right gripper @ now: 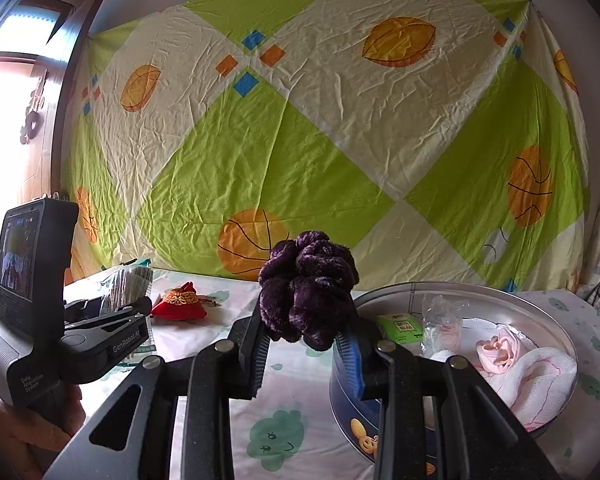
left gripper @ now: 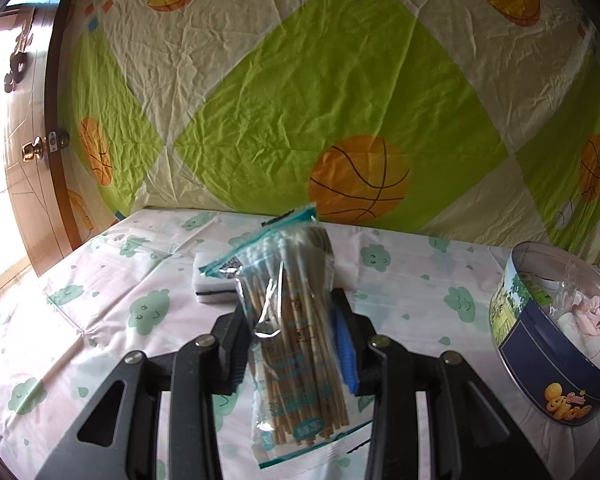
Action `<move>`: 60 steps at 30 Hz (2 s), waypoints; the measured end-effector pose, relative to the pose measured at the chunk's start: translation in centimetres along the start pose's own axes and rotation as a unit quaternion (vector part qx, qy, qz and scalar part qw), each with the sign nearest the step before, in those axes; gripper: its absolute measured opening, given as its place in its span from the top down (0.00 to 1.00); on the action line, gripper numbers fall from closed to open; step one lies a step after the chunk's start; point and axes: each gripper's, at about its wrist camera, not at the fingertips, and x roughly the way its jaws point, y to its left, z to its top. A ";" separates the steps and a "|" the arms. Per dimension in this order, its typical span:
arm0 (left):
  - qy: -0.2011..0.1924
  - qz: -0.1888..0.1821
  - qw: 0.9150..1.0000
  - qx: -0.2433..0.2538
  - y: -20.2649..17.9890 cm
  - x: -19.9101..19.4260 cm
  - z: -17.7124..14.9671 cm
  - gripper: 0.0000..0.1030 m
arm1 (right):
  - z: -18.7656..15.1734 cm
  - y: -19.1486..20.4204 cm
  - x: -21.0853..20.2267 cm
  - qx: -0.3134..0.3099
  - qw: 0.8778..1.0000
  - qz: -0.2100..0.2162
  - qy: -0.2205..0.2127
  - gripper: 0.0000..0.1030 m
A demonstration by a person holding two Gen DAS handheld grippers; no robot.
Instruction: Organize soft objects
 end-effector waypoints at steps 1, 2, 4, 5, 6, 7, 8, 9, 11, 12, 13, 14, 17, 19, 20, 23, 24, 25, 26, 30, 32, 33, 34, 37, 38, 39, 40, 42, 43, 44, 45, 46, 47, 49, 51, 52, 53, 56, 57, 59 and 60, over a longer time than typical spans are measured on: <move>0.000 -0.002 1.000 0.001 -0.3 -0.1 -0.1 0.65 | 0.0 -0.2 -0.1 0.000 1.000 -0.001 -0.001 0.67; 0.000 -0.003 1.000 0.003 -0.6 -0.3 -0.1 0.65 | 0.0 -0.4 -0.2 0.000 1.000 -0.003 -0.002 0.67; 0.001 -0.006 1.000 0.006 -1.3 -0.5 -0.3 0.65 | 0.0 -0.7 -0.4 0.000 1.000 -0.006 -0.003 0.66; 0.001 -0.008 1.000 0.008 -1.6 -0.7 -0.3 0.65 | 0.0 -0.9 -0.5 -0.001 1.000 -0.008 -0.004 0.66; 0.001 -0.010 1.000 0.009 -2.0 -0.8 -0.4 0.65 | 0.0 -1.1 -0.6 -0.001 1.000 -0.010 -0.005 0.67; 0.002 -0.012 1.000 0.011 -2.3 -0.9 -0.4 0.65 | 0.0 -1.4 -0.7 -0.001 1.000 -0.012 -0.006 0.66; 0.002 -0.013 1.000 0.012 -2.6 -1.0 -0.5 0.65 | 0.0 -1.6 -0.9 -0.001 1.000 -0.015 -0.008 0.66; 0.003 -0.014 1.000 0.015 -3.0 -1.0 -0.5 0.65 | 0.0 -1.8 -1.0 -0.002 1.000 -0.017 -0.010 0.66; 0.003 -0.016 1.000 0.019 -3.9 -1.2 -0.7 0.65 | 0.0 -2.4 -1.3 -0.002 1.000 -0.022 -0.013 0.66; 0.003 -0.018 1.000 0.022 -4.3 -1.3 -0.7 0.65 | 0.0 -2.6 -1.4 -0.002 1.000 -0.024 -0.014 0.66; 0.003 -0.020 1.000 0.024 -4.7 -1.3 -0.8 0.65 | 0.1 -2.9 -1.5 -0.002 1.000 -0.027 -0.015 0.66; 0.002 -0.021 0.999 0.025 -5.0 -1.4 -0.9 0.65 | 0.1 -3.2 -1.6 -0.002 0.999 -0.029 -0.016 0.66; 0.004 -0.028 0.999 0.029 -6.2 -1.6 -1.1 0.65 | 0.1 -4.1 -1.8 0.001 0.999 -0.035 -0.017 0.66; 0.004 -0.032 0.999 0.033 -7.0 -1.7 -1.2 0.65 | 0.1 -4.8 -2.0 0.003 0.999 -0.039 -0.019 0.66; 0.005 -0.034 0.999 0.035 -7.4 -1.8 -1.3 0.65 | 0.1 -5.1 -2.1 0.004 0.999 -0.041 -0.020 0.66; 0.006 -0.040 0.998 0.040 -8.5 -2.0 -1.5 0.65 | 0.1 -6.0 -2.3 0.006 0.999 -0.048 -0.021 0.66; 0.006 -0.043 0.998 0.041 -8.9 -2.0 -1.5 0.65 | 0.1 -6.3 -2.3 0.007 0.999 -0.049 -0.022 0.66; 0.007 -0.046 0.998 0.043 -9.2 -2.1 -1.5 0.65 | 0.1 -6.5 -2.4 0.007 0.998 -0.051 -0.023 0.66; 0.008 -0.047 0.998 0.044 -9.6 -2.1 -1.6 0.65 | 0.1 -6.8 -2.5 0.007 0.998 -0.054 -0.025 0.66; 0.006 -0.056 0.997 0.047 -10.7 -2.4 -1.6 0.65 | 0.3 -8.0 -2.9 0.001 0.997 -0.071 -0.035 0.66; 0.005 -0.060 0.997 0.049 -11.3 -2.6 -1.6 0.65 | 0.3 -8.7 -3.0 0.002 0.996 -0.078 -0.038 0.66; 0.004 -0.062 0.997 0.050 -11.6 -2.7 -1.6 0.65 | 0.4 -9.0 -3.0 0.003 0.996 -0.081 -0.038 0.66; 0.004 -0.065 0.997 0.051 -11.9 -2.8 -1.6 0.65 | 0.4 -9.4 -3.1 0.004 0.996 -0.085 -0.038 0.66; 0.002 -0.073 0.996 0.052 -12.8 -3.2 -1.4 0.65 | 0.5 -10.4 -3.2 0.007 0.995 -0.094 -0.040 0.66; 0.000 -0.076 0.996 0.051 -13.1 -3.3 -1.3 0.65 | 0.5 -10.8 -3.2 0.008 0.995 -0.096 -0.040 0.66; -0.002 -0.079 0.996 0.052 -13.3 -3.5 -1.2 0.65 | 0.5 -11.1 -3.2 0.008 0.994 -0.099 -0.040 0.66; -0.004 -0.081 0.995 0.054 -13.6 -3.6 -1.1 0.65 | 0.5 -11.4 -3.2 0.008 0.994 -0.101 -0.040 0.66; -0.006 -0.087 0.995 0.056 -14.3 -3.8 -0.9 0.65 | 0.6 -12.0 -3.2 0.007 0.993 -0.107 -0.041 0.66; -0.007 -0.089 0.994 0.058 -14.6 -3.9 -0.8 0.65 | 0.6 -12.3 -3.2 0.007 0.993 -0.110 -0.042 0.66; -0.009 -0.091 0.994 0.059 -15.0 -4.1 -0.7 0.65 | 0.6 -12.6 -3.2 0.009 0.993 -0.113 -0.042 0.66; -0.011 -0.093 0.994 0.061 -15.3 -4.2 -0.6 0.65 | 0.7 -13.0 -3.2 0.010 0.992 -0.116 -0.042 0.66; -0.012 -0.096 0.993 0.062 -15.6 -4.3 -0.5 0.65 | 0.7 -13.4 -3.2 0.012 0.992 -0.119 -0.043 0.66; -0.013 -0.099 0.993 0.064 -16.0 -4.4 -0.4 0.65 | 0.8 -13.8 -3.2 0.013 0.991 -0.122 -0.043 0.66; -0.016 -0.103 0.992 0.067 -16.7 -4.5 -0.2 0.65 | 0.8 -14.5 -3.1 0.016 0.991 -0.128 -0.042 0.66; -0.018 -0.107 0.992 0.071 -17.4 -4.7 0.0 0.65 | 0.9 -15.3 -3.0 0.020 0.990 -0.134 -0.041 0.66; -0.018 -0.110 0.991 0.072 -17.7 -4.7 0.1 0.65 | 0.9 -15.7 -2.9 0.021 0.990 -0.137 -0.040 0.66; -0.018 -0.112 0.991 0.073 -18.1 -4.8 0.1 0.65 | 0.9 -16.0 -2.8 0.022 0.989 -0.140 -0.040 0.66; -0.019 -0.119 0.990 0.078 -19.3 -4.9 0.2 0.65 | 0.9 -16.9 -2.7 0.021 0.988 -0.151 -0.040 0.66; -0.019 -0.121 0.989 0.079 -19.6 -4.9 0.2 0.65 | 1.0 -17.2 -2.6 0.022 0.987 -0.153 -0.041 0.66; -0.018 -0.124 0.989 0.083 -20.3 -4.9 0.3 0.65 | 1.1 -17.7 -2.5 0.022 0.986 -0.159 -0.042 0.66; -0.017 -0.126 0.988 0.083 -20.7 -4.9 0.3 0.65 | 1.2 -17.9 -2.5 0.021 0.986 -0.162 -0.043 0.66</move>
